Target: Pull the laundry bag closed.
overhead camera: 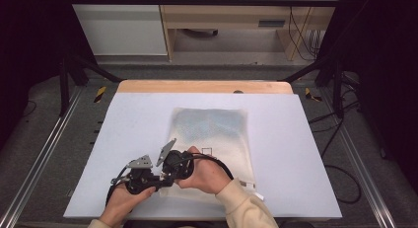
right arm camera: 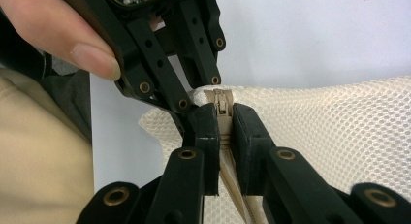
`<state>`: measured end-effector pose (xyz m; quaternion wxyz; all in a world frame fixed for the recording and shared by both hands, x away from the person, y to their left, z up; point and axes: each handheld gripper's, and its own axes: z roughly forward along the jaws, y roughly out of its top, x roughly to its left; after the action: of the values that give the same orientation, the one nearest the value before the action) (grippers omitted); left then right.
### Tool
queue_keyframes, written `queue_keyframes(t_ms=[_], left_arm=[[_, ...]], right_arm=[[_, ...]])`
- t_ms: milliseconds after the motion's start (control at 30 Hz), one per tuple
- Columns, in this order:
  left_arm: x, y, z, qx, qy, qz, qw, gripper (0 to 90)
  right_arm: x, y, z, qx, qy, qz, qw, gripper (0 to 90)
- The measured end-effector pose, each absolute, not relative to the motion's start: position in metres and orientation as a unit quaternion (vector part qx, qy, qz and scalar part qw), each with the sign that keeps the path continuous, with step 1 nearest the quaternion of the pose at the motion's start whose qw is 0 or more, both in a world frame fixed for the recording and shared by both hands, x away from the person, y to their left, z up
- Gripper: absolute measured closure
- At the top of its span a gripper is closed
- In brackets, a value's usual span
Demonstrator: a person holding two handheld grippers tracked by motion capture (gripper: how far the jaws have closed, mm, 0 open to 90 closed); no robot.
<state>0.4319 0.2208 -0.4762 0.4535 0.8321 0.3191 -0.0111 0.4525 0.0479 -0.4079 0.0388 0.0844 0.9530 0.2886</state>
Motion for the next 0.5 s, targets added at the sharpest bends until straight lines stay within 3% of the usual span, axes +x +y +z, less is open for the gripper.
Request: queue_keyframes(t_ms=[500], left_arm=[[0.4311,0.2212,-0.4749,0.832,0.319,-0.006,0.453,84.7]], right_arm=[[0.4528,0.0407,-0.411,0.09,0.961,0.259,0.044,82.1]])
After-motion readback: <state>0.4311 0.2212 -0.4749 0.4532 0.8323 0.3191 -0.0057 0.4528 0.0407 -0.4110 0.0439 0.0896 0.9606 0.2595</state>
